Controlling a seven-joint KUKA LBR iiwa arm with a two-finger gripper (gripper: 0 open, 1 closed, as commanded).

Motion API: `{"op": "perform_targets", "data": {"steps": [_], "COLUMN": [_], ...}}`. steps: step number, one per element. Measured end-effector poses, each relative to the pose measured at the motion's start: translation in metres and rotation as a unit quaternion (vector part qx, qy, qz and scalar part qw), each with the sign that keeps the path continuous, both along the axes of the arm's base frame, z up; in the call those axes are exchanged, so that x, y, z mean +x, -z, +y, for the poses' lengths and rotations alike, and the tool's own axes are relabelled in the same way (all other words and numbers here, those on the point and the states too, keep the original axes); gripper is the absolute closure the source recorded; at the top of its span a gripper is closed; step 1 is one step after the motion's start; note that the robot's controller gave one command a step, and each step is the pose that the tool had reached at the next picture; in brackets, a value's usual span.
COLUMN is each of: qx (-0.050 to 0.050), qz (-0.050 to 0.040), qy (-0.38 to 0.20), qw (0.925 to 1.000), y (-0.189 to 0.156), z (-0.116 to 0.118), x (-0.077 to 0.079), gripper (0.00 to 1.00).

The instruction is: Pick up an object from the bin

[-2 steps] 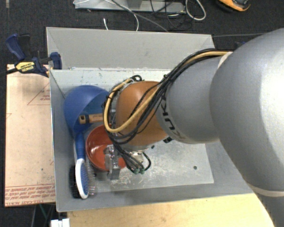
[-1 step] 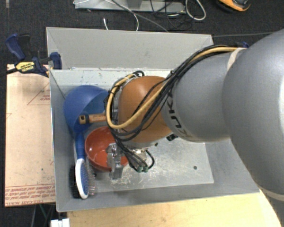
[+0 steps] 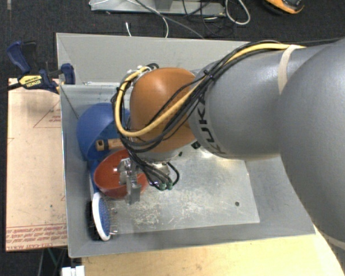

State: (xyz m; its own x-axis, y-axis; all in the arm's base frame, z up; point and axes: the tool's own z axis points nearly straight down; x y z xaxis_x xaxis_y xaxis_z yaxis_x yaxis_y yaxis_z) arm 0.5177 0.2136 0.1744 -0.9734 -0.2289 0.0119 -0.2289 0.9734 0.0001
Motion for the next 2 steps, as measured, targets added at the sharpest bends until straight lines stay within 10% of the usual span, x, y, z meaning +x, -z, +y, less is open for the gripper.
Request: {"op": "perform_targets", "data": {"steps": [1, 2], "qx": [0.0, 0.0], "qz": [-0.0005, -0.0007], "qy": [0.042, 0.029], "qw": [0.9991, 0.9996], "y": [-0.098, -0.122], "z": [-0.015, -0.008], "x": [-0.013, -0.015], "gripper": [1.0, 1.0]}}
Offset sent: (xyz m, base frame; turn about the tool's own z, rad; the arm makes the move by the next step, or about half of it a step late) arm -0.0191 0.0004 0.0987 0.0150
